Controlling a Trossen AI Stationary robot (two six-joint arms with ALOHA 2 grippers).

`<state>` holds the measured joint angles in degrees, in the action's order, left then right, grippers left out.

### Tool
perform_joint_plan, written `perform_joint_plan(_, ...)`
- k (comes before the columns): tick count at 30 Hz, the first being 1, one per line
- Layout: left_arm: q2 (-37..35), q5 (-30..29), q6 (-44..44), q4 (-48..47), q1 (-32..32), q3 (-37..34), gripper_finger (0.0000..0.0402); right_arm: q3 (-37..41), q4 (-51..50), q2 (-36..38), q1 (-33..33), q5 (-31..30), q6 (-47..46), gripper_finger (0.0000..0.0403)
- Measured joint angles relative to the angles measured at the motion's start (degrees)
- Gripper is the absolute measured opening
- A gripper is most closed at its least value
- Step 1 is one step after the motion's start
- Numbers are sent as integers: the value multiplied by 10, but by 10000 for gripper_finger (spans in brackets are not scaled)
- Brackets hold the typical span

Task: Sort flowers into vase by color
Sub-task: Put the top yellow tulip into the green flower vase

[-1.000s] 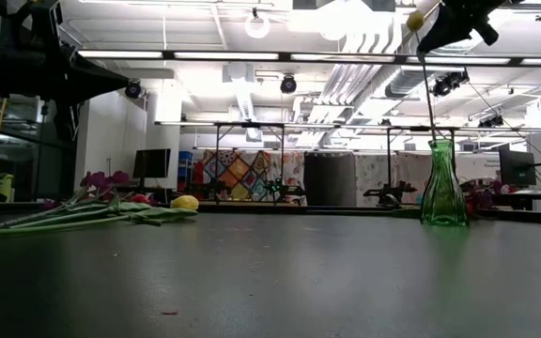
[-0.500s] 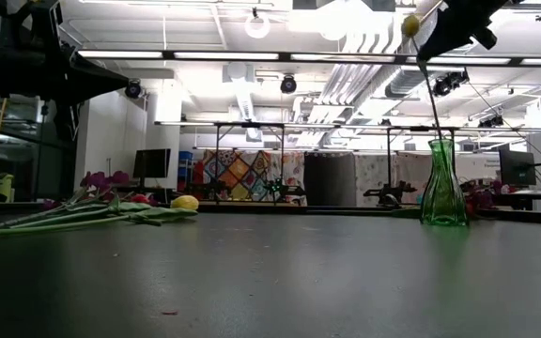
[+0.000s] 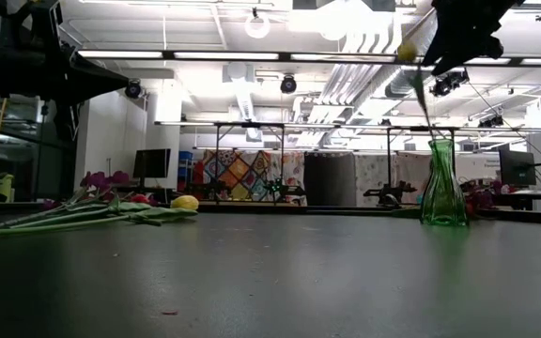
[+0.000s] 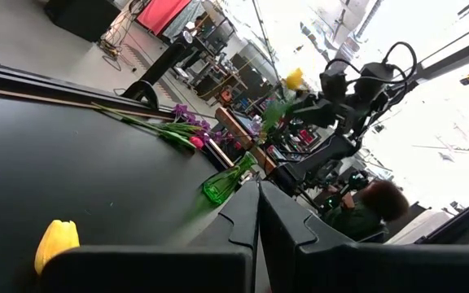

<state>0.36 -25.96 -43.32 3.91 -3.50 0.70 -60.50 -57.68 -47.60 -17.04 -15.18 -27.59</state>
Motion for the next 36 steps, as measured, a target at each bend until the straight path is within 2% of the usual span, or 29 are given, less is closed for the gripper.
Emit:
perform_joint_plan(4, 0, 0, 0, 0, 0, 0, 0, -31, -54, -5, 0, 73, -4, 233)
perform_joint_plan(7, 0, 0, 0, 0, 0, 0, 0, -53, -92, -6, 0, 131, -41, 256)
perform_joint_plan(13, 0, 0, 0, 0, 0, 0, 0, -46, -94, -27, 21, 300, -174, 261)
perform_joint_plan(16, 0, 0, 0, 0, 0, 0, 0, -27, -45, -65, 64, 341, -222, 258)
perform_joint_plan(22, 0, 0, 0, 0, 0, 0, 0, -1, 151, -198, 157, 383, -248, 255)
perform_joint_plan(27, 0, 0, 0, 0, 0, 0, 0, -4, 287, -313, 188, 389, -250, 254)
perform_joint_plan(31, 0, 0, 0, 0, 0, 0, 0, -36, 322, -359, 195, 374, -249, 254)
perform_joint_plan(36, 0, 0, 0, 0, 0, 0, 0, -85, 297, -349, 195, 317, -233, 254)
